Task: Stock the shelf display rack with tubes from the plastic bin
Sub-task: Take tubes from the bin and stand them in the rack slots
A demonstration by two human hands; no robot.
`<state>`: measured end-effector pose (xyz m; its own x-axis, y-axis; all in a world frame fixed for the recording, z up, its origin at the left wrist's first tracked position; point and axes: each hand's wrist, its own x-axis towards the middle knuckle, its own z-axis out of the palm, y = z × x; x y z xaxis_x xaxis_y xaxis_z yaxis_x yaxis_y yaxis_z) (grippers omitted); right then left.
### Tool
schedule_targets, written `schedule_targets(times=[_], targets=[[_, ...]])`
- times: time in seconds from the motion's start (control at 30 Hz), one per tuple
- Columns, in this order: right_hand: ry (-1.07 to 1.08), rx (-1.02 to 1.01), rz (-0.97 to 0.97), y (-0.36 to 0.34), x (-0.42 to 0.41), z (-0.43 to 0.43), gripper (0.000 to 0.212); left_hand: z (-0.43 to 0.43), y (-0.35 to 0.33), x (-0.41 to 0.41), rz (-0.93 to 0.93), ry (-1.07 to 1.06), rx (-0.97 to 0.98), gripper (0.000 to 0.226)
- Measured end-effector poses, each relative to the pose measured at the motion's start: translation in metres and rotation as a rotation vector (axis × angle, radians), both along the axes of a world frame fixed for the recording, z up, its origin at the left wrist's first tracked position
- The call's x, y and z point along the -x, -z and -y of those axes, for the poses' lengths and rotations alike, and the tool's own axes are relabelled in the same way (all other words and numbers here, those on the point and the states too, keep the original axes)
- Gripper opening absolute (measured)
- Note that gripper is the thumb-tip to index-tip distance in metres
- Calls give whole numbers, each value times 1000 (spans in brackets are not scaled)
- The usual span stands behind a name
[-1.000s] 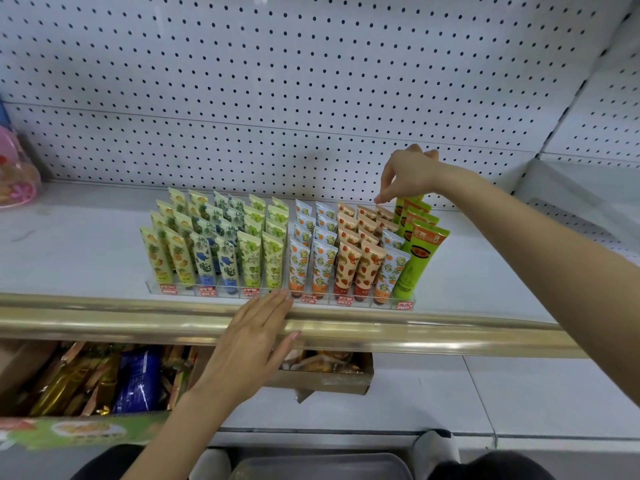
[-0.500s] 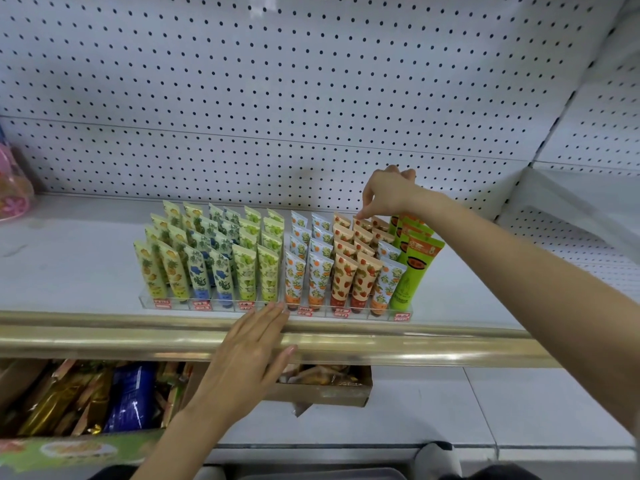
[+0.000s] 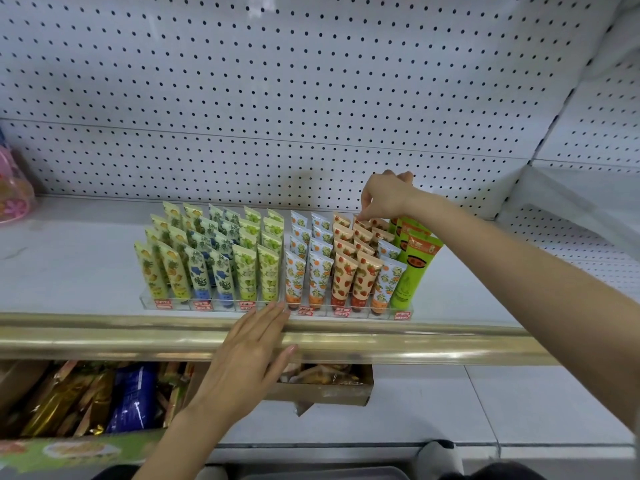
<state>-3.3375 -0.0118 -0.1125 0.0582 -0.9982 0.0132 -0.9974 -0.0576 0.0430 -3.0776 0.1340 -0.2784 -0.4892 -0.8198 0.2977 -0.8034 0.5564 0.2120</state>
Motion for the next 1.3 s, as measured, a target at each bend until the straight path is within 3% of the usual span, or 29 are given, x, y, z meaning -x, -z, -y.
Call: schedule_targets(times=[0.3, 0.47, 0.87, 1.3], targets=[[27, 36, 99, -8, 7, 1, 22, 1, 0, 0, 9, -2, 7, 58], [49, 47, 39, -16, 14, 2, 14, 1, -1, 0, 20, -1, 2, 57], [157, -15, -40, -3, 10, 8, 26, 1, 0, 1, 20, -9, 5, 57], [159, -6, -43, -3, 13, 8, 18, 1, 1, 1, -2, -2, 13, 56]])
